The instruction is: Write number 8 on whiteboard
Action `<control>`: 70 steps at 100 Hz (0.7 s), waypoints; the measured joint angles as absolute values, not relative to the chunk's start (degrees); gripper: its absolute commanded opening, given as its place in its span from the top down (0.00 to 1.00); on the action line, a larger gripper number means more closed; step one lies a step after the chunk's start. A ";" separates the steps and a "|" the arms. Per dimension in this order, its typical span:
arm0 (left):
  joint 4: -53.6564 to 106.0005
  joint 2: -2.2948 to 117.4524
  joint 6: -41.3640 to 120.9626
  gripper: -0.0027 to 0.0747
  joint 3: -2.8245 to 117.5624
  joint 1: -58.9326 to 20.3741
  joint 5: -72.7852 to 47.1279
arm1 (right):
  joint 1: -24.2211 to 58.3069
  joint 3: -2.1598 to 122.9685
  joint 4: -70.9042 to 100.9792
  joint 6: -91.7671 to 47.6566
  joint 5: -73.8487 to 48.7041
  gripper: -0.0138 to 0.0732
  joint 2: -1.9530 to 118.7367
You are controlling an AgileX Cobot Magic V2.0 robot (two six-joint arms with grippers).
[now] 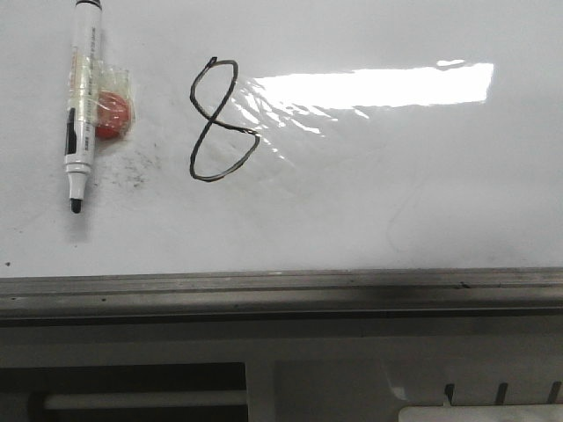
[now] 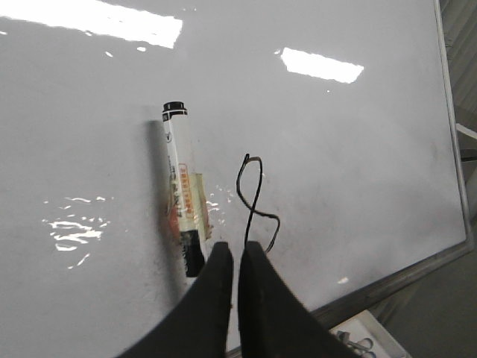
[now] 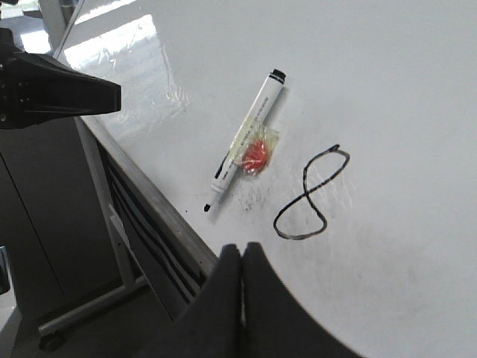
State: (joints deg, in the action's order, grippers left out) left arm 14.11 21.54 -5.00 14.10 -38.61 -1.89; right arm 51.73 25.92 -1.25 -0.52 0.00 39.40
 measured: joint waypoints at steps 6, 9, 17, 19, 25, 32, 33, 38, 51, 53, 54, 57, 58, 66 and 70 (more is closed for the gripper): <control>12.53 19.06 -5.00 0.99 11.93 -38.61 -1.89 | 51.73 20.93 -1.28 -0.52 2.20 0.91 35.16; 12.02 18.15 -5.00 0.99 11.06 -38.61 -1.89 | 51.73 18.92 -1.28 -0.52 2.81 0.91 33.35; 11.50 16.32 -5.00 0.99 9.12 -38.61 -2.01 | 51.73 13.53 -1.28 -0.52 3.31 0.91 28.71; 11.42 16.14 -5.00 0.99 8.81 -38.61 -2.01 | 51.73 12.38 -1.28 -0.52 3.37 0.91 27.50; 11.37 15.73 -5.00 0.99 8.23 -38.61 -2.01 | 51.73 9.79 -1.38 -0.52 3.47 0.91 24.08; 11.28 15.70 -5.00 0.99 7.94 -38.61 -2.01 | 51.73 7.52 -1.37 -0.52 3.47 0.91 20.84; 11.28 15.70 -5.00 0.99 7.83 -38.61 -2.01 | 51.73 7.20 -1.37 -0.52 3.47 0.91 20.57; 11.28 15.70 -5.00 0.99 7.84 -38.61 -2.13 | 51.73 6.41 -1.37 -0.52 3.51 0.91 18.97; 11.24 15.70 -5.00 0.99 7.84 -38.61 -2.13 | 51.73 5.60 -1.37 -0.52 3.63 0.91 17.43; 11.24 15.70 -5.00 0.99 7.84 -38.61 -2.13 | 51.73 5.57 -1.37 -0.52 3.63 0.91 17.43; 11.24 15.70 -5.00 0.99 7.84 -38.61 -2.13 | 51.73 5.57 -1.37 -0.52 3.74 0.91 17.43; 11.24 15.70 -5.00 0.99 7.84 -38.61 -2.13 | 51.73 5.47 -1.37 -0.52 3.72 0.91 17.43; 11.24 15.70 -5.00 0.99 7.84 -38.61 -2.13 | 51.73 5.47 -1.37 -0.52 3.72 0.91 17.43; 11.24 15.70 -5.00 0.99 7.84 -38.61 -2.13 | 51.73 5.47 -1.37 -0.52 3.76 0.91 17.43; 11.24 15.70 -5.00 0.99 7.84 -38.61 -2.13 | 51.73 5.47 -1.37 -0.52 3.76 0.91 17.43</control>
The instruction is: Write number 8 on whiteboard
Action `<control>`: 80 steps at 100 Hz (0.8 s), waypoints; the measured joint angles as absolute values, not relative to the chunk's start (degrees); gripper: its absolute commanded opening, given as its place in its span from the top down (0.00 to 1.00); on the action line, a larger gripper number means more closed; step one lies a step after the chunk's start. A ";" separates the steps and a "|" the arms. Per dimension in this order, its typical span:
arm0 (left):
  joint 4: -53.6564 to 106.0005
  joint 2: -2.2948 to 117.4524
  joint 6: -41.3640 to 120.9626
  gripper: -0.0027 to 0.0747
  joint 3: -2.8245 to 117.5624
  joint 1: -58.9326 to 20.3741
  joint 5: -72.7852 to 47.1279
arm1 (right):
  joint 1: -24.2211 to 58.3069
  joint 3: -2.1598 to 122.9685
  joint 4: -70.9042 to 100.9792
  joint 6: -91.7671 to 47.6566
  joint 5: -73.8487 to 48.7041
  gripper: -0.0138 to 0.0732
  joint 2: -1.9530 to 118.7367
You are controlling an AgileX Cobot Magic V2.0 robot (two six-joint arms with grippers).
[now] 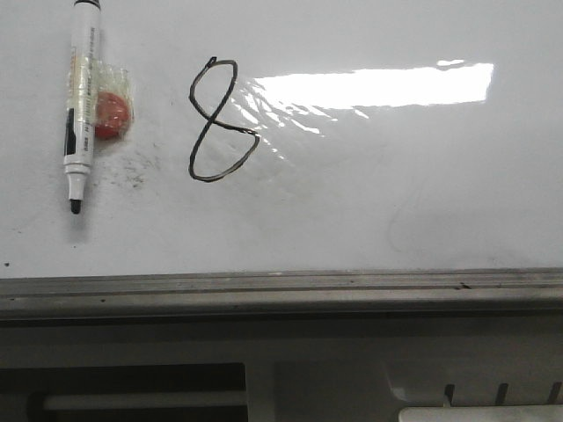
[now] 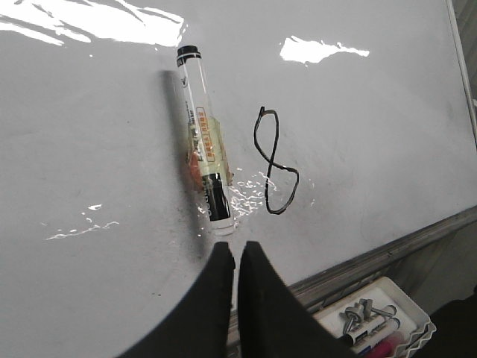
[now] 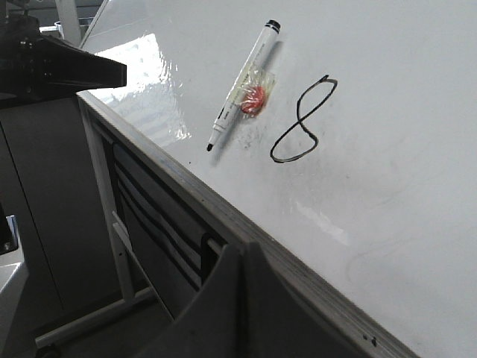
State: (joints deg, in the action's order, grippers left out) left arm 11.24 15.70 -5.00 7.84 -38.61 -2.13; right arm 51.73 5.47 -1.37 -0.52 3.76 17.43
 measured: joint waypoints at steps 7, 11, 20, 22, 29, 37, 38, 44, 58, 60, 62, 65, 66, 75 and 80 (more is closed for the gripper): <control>11.24 15.70 -5.00 0.99 7.84 -38.61 -2.13 | 51.73 5.47 -1.37 -0.52 3.76 0.91 17.43; 11.24 15.70 -5.00 0.99 7.84 -38.61 -2.13 | 51.73 5.47 -1.37 -0.52 3.76 0.91 17.43; 10.94 15.70 -5.00 0.99 7.36 -38.61 -2.02 | 51.73 5.47 -1.37 -0.52 3.76 0.91 17.43; 10.58 15.70 -5.00 0.99 7.19 -38.61 -2.02 | 51.73 5.47 -1.37 -0.52 3.76 0.91 17.43; 7.10 15.70 -5.00 0.99 6.75 -38.00 -2.14 | 51.73 5.47 -1.37 -0.52 3.76 0.91 17.43; 1.83 15.45 -5.00 0.99 5.93 -35.96 -2.23 | 51.73 5.47 -1.37 -0.52 3.76 0.91 17.43; 1.55 15.31 -5.00 0.99 5.70 -35.42 -2.23 | 51.73 5.47 -1.37 -0.52 3.76 0.91 17.43; 0.00 14.41 -5.00 0.99 4.64 -32.72 -2.23 | 51.73 5.47 -1.37 -0.52 3.76 0.91 17.38; -1.25 10.32 -5.00 0.99 0.81 -24.36 -2.36 | 51.73 5.47 -1.37 -0.52 3.76 0.91 17.38; -1.25 9.56 -5.00 0.99 0.22 -23.05 -2.36 | 51.73 5.47 -1.37 -0.52 3.76 0.91 17.38; -1.37 8.79 -5.00 0.99 -0.05 -21.74 -2.69 | 51.73 5.47 -1.37 -0.52 3.76 0.91 17.38; -1.37 7.79 -5.00 0.99 -0.05 -19.95 -3.29 | 51.73 5.47 -1.37 -0.52 3.76 0.91 17.38; -1.37 7.32 -5.00 0.99 -0.05 -19.07 -3.29 | 51.73 5.47 -1.37 -0.52 3.76 0.91 17.38; -1.48 4.37 -5.00 0.99 -0.05 -13.67 -2.92 | 51.73 5.47 -1.37 -0.52 3.76 0.91 17.38; -1.59 2.52 -5.00 0.99 -0.05 -10.12 -3.56 | 51.73 5.47 -1.37 -0.52 3.76 0.91 17.38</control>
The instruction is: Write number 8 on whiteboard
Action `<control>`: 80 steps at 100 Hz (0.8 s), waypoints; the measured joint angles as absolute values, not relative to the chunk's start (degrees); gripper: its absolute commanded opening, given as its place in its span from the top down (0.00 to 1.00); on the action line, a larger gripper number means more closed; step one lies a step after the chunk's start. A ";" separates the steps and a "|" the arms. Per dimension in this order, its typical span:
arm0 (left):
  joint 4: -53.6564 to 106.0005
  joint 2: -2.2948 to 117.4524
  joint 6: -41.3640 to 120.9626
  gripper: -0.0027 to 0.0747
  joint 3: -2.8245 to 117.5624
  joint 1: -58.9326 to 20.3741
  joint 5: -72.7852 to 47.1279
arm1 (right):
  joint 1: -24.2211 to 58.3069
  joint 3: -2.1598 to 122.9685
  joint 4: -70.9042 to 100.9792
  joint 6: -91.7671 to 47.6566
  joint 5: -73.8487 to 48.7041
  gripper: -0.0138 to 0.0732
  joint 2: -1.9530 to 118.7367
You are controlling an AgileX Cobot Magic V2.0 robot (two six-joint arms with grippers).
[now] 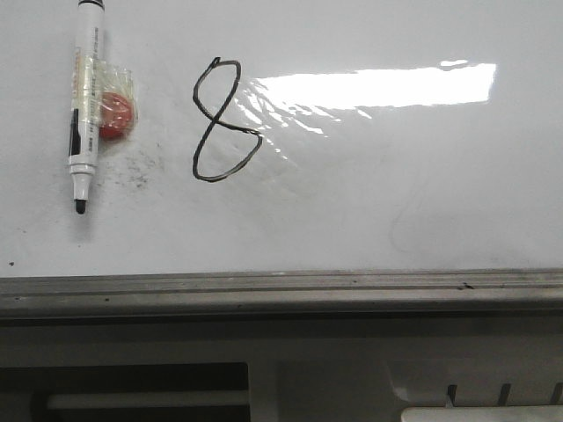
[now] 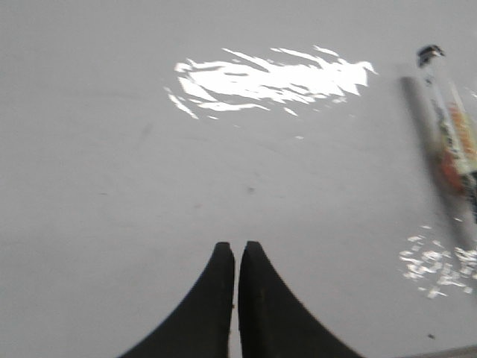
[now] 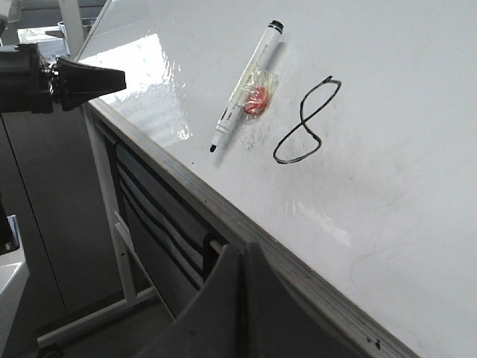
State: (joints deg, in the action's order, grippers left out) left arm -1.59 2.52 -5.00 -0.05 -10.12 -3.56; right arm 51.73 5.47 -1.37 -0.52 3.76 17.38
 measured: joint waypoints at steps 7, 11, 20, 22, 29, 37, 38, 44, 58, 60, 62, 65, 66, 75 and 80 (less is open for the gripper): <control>-2.52 0.36 -5.00 0.99 -0.05 -5.73 -5.68 | 51.73 5.47 -1.37 -0.52 3.76 0.91 17.38; -3.09 -0.09 -5.00 0.99 -0.05 -3.66 -7.02 | 51.73 5.47 -1.37 -0.52 3.76 0.91 17.38; -3.60 -0.09 -5.00 0.99 -0.05 0.75 -9.66 | 51.73 5.47 -1.37 -0.52 3.87 0.91 17.38; -3.60 -0.09 -5.00 0.99 -0.05 1.40 -10.34 | 51.73 5.47 -1.37 -0.52 3.87 0.91 17.38; -3.60 -0.09 -5.41 0.99 -0.05 2.44 -13.30 | 51.73 5.47 -1.37 -0.52 3.87 0.91 17.38; -3.23 -0.09 -7.54 0.99 -0.05 2.60 -17.88 | 51.73 5.47 -1.37 -0.52 3.87 0.91 17.38; -3.12 -0.09 -7.70 0.99 -0.05 2.60 -18.22 | 51.73 5.47 -1.37 -0.52 3.87 0.91 17.38; -3.10 -0.09 -8.73 0.99 -0.05 2.60 -19.28 | 51.73 5.47 -1.37 -0.52 3.87 0.91 17.38; -3.01 -0.09 -9.51 0.99 -0.05 2.60 -19.58 | 51.73 5.47 -1.37 -0.52 3.87 0.91 17.38; -3.01 -0.09 -9.51 0.99 -0.05 2.60 -19.58 | 51.73 5.47 -1.37 -0.52 3.87 0.91 17.38; -3.01 -0.09 -9.51 0.99 -0.05 2.60 -19.58 | 51.73 5.47 -1.37 -0.52 3.87 0.91 17.38; -3.01 -0.09 -9.51 0.99 -0.05 2.60 -19.58 | 51.73 5.47 -1.37 -0.52 3.87 0.91 17.38; -3.01 -0.09 -9.51 0.99 -0.05 2.60 -19.58 | 51.73 5.47 -1.37 -0.52 3.87 0.91 17.38; -3.01 -0.09 -9.51 0.99 -0.05 2.60 -19.58 | 51.73 5.47 -1.37 -0.52 3.87 0.91 17.38; -3.01 -0.09 -9.61 0.99 -0.05 2.60 -19.58 | 51.73 5.47 -1.37 -0.52 3.87 0.91 17.38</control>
